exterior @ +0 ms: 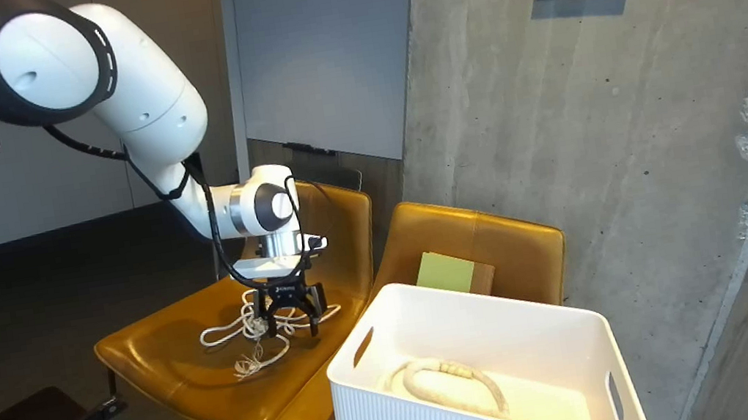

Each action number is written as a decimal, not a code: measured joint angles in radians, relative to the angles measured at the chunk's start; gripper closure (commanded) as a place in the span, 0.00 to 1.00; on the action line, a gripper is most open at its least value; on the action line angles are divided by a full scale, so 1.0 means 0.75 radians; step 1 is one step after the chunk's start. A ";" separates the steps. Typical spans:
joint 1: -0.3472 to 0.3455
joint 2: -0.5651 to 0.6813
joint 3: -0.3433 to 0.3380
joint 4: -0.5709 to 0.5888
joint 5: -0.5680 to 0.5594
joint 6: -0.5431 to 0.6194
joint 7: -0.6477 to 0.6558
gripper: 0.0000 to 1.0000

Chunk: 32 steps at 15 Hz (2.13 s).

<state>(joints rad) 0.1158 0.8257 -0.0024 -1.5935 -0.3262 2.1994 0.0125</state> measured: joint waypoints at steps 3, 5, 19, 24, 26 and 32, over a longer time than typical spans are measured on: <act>0.000 0.070 -0.003 0.051 0.000 -0.001 0.000 0.30; 0.000 0.104 -0.007 0.085 0.000 -0.003 0.000 0.39; 0.026 0.114 -0.030 0.140 -0.002 -0.030 0.017 0.97; 0.088 -0.062 -0.031 0.079 -0.003 -0.014 0.064 0.97; 0.117 -0.188 -0.031 0.028 -0.011 0.028 0.084 0.97; 0.174 -0.549 -0.019 -0.044 -0.040 0.075 0.142 0.97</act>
<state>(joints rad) 0.2464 0.4142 -0.0163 -1.6266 -0.3564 2.2559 0.1186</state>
